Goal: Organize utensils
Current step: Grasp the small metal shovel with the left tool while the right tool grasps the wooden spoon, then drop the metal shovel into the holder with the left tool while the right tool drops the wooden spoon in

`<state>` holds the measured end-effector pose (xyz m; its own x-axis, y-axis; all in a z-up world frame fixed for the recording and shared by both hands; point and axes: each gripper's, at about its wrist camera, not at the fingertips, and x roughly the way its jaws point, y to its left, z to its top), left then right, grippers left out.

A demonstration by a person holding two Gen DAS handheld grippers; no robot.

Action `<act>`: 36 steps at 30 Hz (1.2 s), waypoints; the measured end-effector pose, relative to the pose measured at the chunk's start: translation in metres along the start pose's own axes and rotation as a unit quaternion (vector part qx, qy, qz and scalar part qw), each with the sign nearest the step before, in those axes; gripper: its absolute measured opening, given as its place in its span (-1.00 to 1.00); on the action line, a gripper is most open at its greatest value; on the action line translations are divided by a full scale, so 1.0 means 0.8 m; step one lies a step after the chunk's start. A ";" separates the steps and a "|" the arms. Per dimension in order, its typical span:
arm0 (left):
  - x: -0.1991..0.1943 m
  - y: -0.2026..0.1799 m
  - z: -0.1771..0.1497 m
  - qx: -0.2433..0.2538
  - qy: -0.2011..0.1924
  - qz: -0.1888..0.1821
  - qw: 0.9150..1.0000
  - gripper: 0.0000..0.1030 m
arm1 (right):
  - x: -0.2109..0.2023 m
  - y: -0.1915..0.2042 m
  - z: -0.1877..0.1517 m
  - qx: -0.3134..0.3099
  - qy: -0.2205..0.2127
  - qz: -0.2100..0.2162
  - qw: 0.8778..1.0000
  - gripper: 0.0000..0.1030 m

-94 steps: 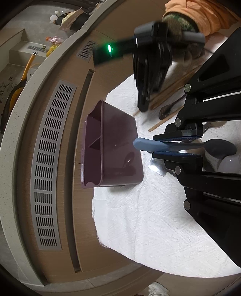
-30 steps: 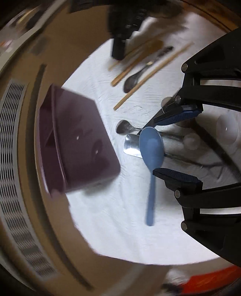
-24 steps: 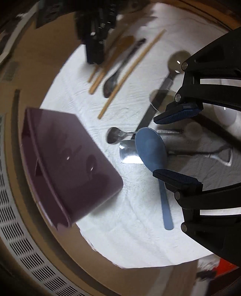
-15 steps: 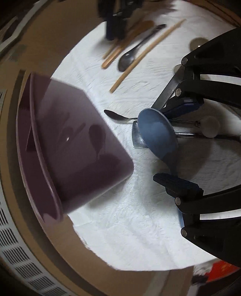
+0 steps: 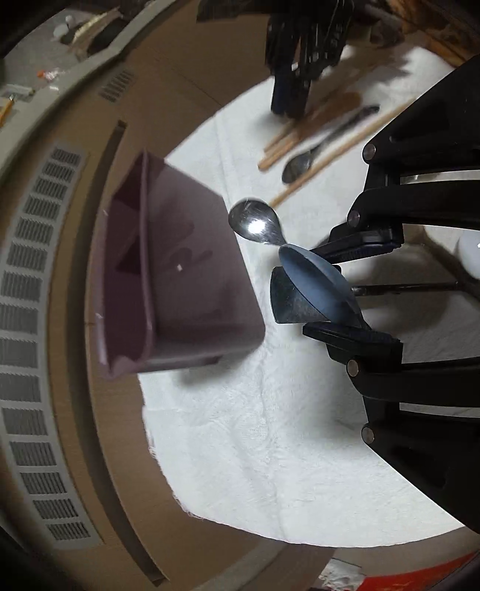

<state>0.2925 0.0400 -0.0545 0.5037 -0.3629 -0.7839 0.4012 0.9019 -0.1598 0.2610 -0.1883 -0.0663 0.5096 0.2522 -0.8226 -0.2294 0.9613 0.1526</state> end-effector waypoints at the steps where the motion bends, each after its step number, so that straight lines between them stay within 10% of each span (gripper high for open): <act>1: -0.009 -0.005 -0.002 0.000 -0.006 -0.005 1.000 -0.36 | 0.000 0.000 0.000 0.000 0.000 0.001 1.000 -0.57; 23: -0.110 -0.072 0.033 0.021 -0.148 -0.005 0.989 -0.37 | -0.006 0.015 0.002 -0.035 -0.004 -0.008 0.999 -0.25; 29: -0.116 -0.075 0.029 0.023 -0.152 0.008 0.988 -0.36 | 0.030 0.030 0.027 -0.059 0.001 -0.017 0.998 -0.66; 36: -0.112 -0.066 0.011 0.008 -0.146 0.022 0.989 -0.36 | 0.069 0.022 0.035 -0.035 0.028 -0.049 0.998 -0.70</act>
<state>0.2325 0.0230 0.0295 0.7191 -0.3778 -0.5832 0.3846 0.9154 -0.1188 0.3084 -0.1539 -0.0937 0.4861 0.1486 -0.8612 -0.2398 0.9703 0.0321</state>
